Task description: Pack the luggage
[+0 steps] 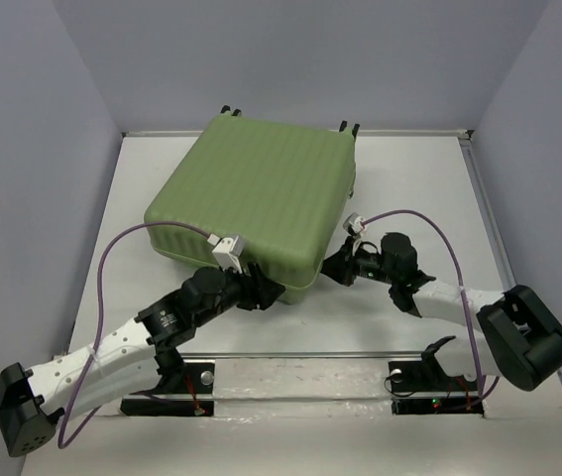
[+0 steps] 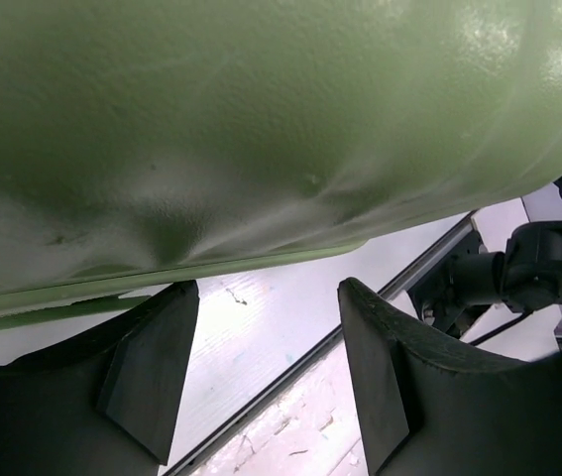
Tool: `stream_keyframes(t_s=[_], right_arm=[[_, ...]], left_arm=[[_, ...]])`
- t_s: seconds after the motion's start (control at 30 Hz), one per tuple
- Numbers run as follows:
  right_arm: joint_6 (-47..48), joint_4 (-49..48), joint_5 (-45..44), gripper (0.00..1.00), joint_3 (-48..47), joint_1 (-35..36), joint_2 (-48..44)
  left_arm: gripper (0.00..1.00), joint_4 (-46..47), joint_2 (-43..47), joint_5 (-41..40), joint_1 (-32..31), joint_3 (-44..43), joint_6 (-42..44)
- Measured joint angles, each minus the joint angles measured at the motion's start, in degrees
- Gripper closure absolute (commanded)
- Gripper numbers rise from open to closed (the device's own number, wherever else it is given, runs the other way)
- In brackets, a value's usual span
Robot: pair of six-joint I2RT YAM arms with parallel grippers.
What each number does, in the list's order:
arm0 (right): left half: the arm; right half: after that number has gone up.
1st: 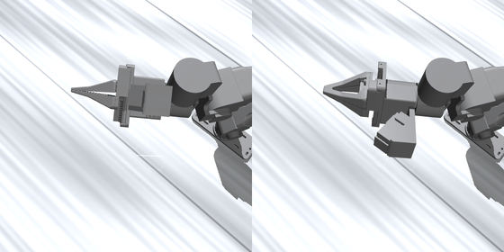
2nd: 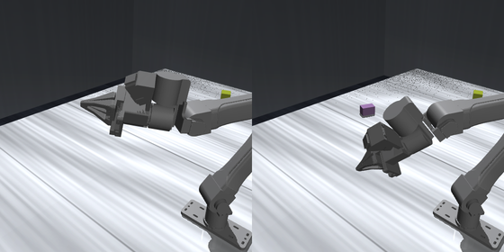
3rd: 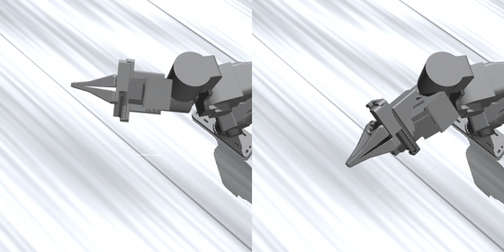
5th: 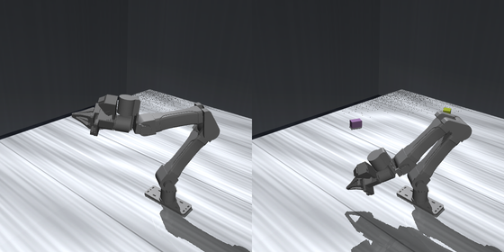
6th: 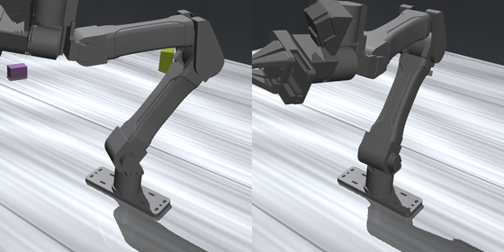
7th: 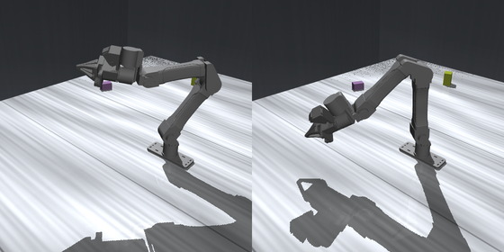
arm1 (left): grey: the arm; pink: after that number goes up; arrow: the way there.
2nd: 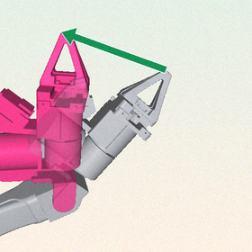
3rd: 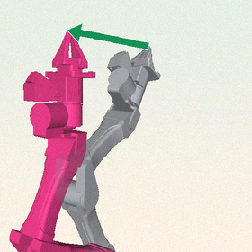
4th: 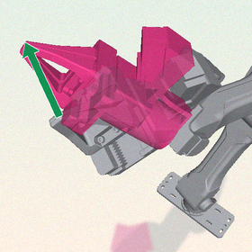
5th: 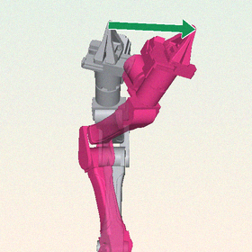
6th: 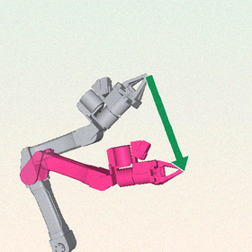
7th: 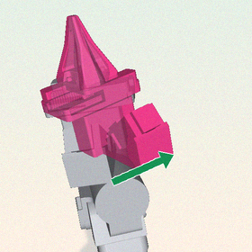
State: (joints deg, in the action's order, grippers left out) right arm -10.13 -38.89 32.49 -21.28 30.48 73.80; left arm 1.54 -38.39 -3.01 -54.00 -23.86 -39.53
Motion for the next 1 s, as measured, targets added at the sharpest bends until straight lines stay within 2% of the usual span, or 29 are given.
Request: stream_keyframes(t_s=[0.23, 0.37, 0.6, 0.7, 0.83, 0.93, 0.97, 1.0], right_arm=[[-4.15, -4.24, 0.46, 0.93, 1.66, 0.02, 0.61], [-7.89, -3.28, -2.51, 0.93, 4.28, 1.60, -3.96], [-12.37, 12.28, -18.71, 0.93, 5.31, 15.61, -16.96], [-15.15, 15.45, -27.26, 0.93, 5.20, 21.40, -18.84], [-18.18, 19.56, -41.75, 0.93, 1.44, 31.89, -16.48], [-21.18, 21.68, -53.35, 0.93, -4.13, 38.34, -9.57], [-22.69, 22.01, -56.98, 0.93, -6.19, 39.58, -7.15], [-24.13, 22.18, -60.04, 0.93, -8.02, 41.03, -4.59]], left_arm=[[0.30, 3.41, -2.56, -0.96, -0.07, 0.52, -0.90], [0.30, 5.42, -4.70, -1.84, -0.31, 0.61, -1.05], [0.30, 7.02, -11.96, -2.91, -1.31, -2.51, -0.81], [0.31, 6.99, -15.17, -3.54, -1.53, -4.70, -0.83], [0.32, 6.25, -19.78, -3.45, -1.55, -8.11, -0.76], [0.33, 4.74, -22.95, -3.15, -1.53, -11.39, -0.44], [0.32, 4.11, -23.74, -3.06, -1.53, -12.44, -0.09], [0.27, 3.48, -24.39, -3.02, -1.51, -13.38, 0.39]])
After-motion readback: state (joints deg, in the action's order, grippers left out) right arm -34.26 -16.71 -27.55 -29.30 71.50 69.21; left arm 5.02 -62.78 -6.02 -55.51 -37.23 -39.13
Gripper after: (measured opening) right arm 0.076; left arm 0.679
